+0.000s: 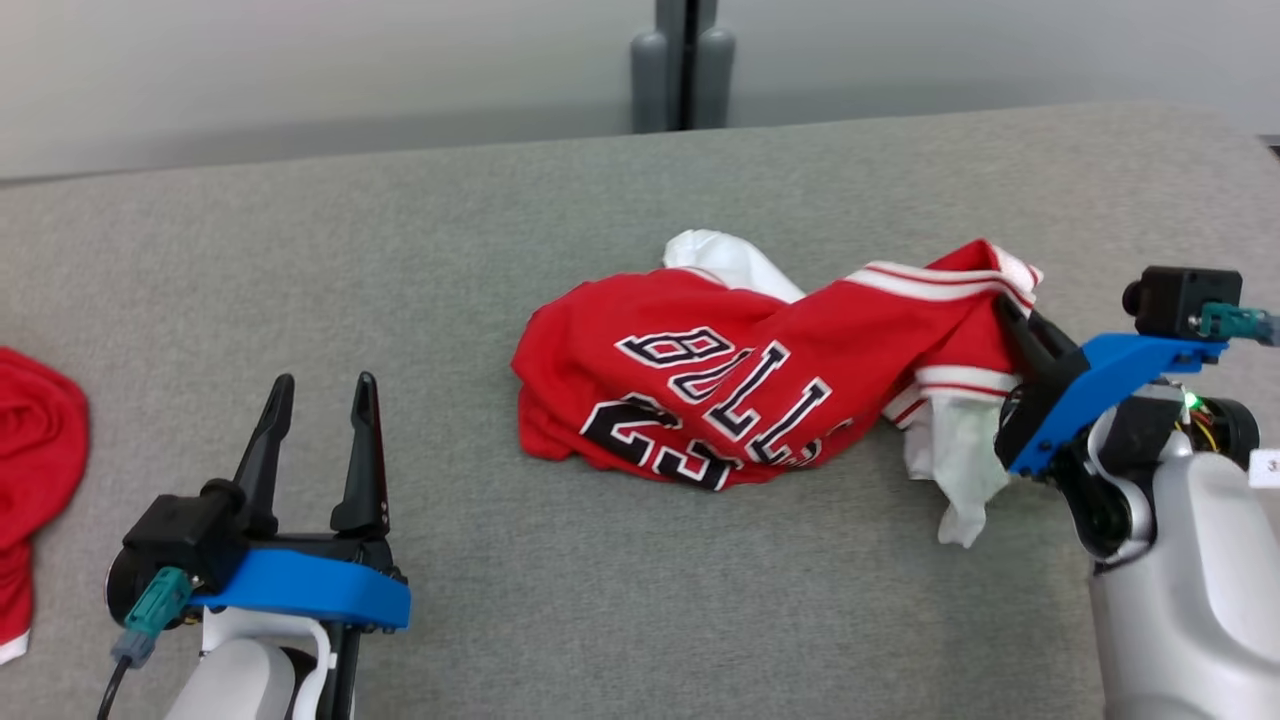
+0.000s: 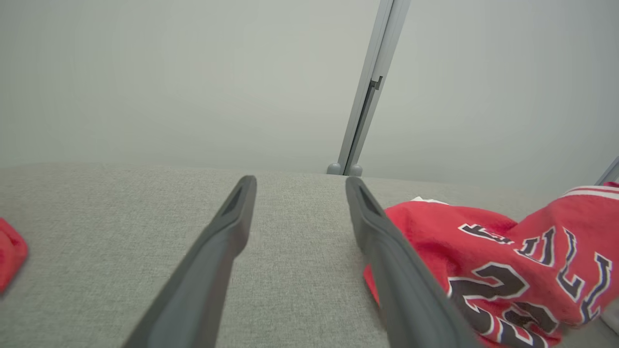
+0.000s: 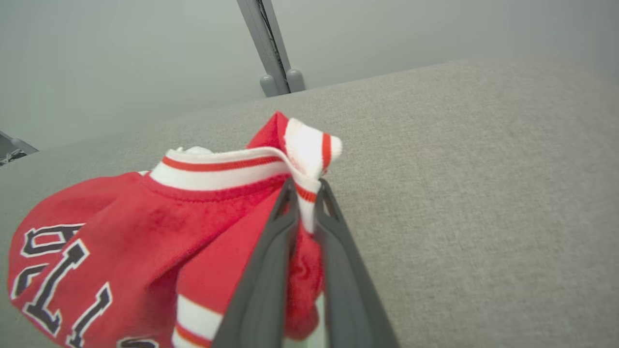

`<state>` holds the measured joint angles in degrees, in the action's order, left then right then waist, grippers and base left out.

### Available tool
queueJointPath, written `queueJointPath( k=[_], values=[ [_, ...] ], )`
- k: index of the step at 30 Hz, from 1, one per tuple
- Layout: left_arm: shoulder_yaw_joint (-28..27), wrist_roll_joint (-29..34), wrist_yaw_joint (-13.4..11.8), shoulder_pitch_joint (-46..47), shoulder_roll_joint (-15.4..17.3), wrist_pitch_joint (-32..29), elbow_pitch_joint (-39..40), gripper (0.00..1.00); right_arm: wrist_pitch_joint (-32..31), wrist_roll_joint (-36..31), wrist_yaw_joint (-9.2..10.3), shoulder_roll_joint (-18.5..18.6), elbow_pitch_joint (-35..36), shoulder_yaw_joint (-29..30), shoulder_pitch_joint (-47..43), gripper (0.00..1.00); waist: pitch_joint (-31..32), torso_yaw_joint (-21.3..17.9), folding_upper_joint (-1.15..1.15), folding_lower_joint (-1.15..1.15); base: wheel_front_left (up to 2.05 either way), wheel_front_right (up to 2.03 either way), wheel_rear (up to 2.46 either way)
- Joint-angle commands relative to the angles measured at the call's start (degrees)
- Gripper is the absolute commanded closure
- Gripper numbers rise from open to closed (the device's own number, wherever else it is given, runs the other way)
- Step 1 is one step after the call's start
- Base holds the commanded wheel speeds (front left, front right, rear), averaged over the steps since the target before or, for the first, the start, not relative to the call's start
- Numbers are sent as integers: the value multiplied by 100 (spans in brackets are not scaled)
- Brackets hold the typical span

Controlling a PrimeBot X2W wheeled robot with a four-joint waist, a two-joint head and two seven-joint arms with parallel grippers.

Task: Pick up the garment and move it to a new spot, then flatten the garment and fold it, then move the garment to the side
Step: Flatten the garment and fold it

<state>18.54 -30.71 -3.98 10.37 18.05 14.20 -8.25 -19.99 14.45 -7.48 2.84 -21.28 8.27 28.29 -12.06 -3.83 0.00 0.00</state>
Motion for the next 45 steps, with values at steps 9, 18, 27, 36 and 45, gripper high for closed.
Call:
queueJointPath(
  k=[9, 18, 27, 36, 45],
  values=[
    [137, 98, 80, 324, -3, -24, -77, 0, 1290, -758, -3, 10, -2003, 422, 1100, 0, -341, 455, 0, 0, 0, 0, 0],
    [91, 9, 43, 95, 33, 7, -228, 0, 2473, -1424, -3, 47, -1835, 112, 800, 0, 55, 317, 0, 0, 0, 0, 0],
    [-12, -82, -18, -269, 1, 52, -302, 0, 2662, -1312, -3, 19, -227, -293, -640, 0, 506, 75, 0, 0, 0, 0, 0],
    [-73, -123, -54, -628, -52, 81, -271, 0, 1992, -581, -3, 9, 1298, -348, -2148, 0, 762, -8, 0, 0, 0, 0, 0],
    [4, -77, -38, -589, -52, 44, -199, 0, 1742, -433, -3, 8, 1863, -366, -2390, 0, 684, 14, 0, 0, 0, 0, 0]
  ],
)
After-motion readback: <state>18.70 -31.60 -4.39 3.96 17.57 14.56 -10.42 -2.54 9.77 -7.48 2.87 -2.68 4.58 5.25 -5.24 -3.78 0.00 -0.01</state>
